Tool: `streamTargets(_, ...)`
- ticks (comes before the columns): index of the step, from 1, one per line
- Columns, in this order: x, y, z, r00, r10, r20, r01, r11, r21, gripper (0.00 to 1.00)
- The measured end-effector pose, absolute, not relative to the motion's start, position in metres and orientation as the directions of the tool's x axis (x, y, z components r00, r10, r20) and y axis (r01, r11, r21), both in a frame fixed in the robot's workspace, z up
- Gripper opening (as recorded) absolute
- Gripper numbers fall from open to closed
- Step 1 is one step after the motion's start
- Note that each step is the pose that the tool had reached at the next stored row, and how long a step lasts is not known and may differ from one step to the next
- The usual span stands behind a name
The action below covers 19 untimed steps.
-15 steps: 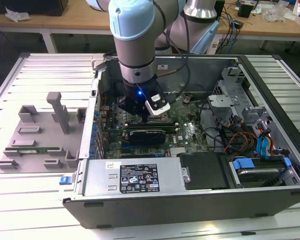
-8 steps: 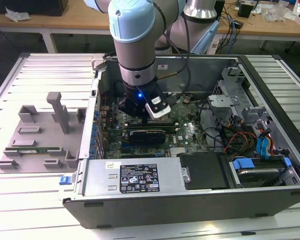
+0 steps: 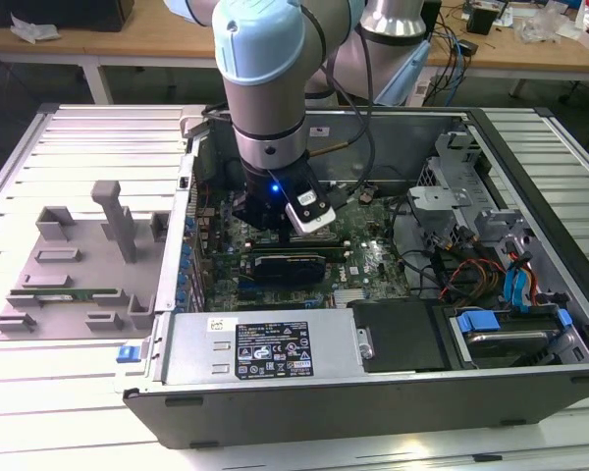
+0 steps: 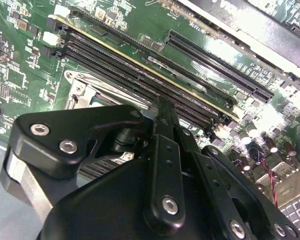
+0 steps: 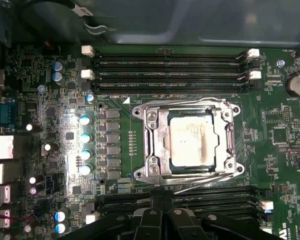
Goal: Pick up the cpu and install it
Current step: 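Install the second cpu locking lever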
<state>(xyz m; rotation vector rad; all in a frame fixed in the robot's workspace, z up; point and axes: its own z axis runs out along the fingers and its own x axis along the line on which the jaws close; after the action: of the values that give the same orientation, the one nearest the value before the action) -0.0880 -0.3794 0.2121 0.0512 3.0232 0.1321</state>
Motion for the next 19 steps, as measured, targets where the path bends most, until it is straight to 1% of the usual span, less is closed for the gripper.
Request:
streamTargets(3, -0.088, -0.38, 0.212, -0.993, 0.013, -0.113, 0.002, 0.996, 0.089, 0.11)
streamTargets(7, -0.093, -0.381, 0.212, -0.991, 0.002, -0.132, -0.015, 0.991, 0.131, 0.11)
streamTargets(11, -0.103, -0.382, 0.21, -0.99, 0.005, -0.143, -0.017, 0.988, 0.152, 0.11)
streamTargets(19, -0.108, -0.382, 0.204, -0.988, 0.007, -0.152, -0.019, 0.985, 0.171, 0.11)
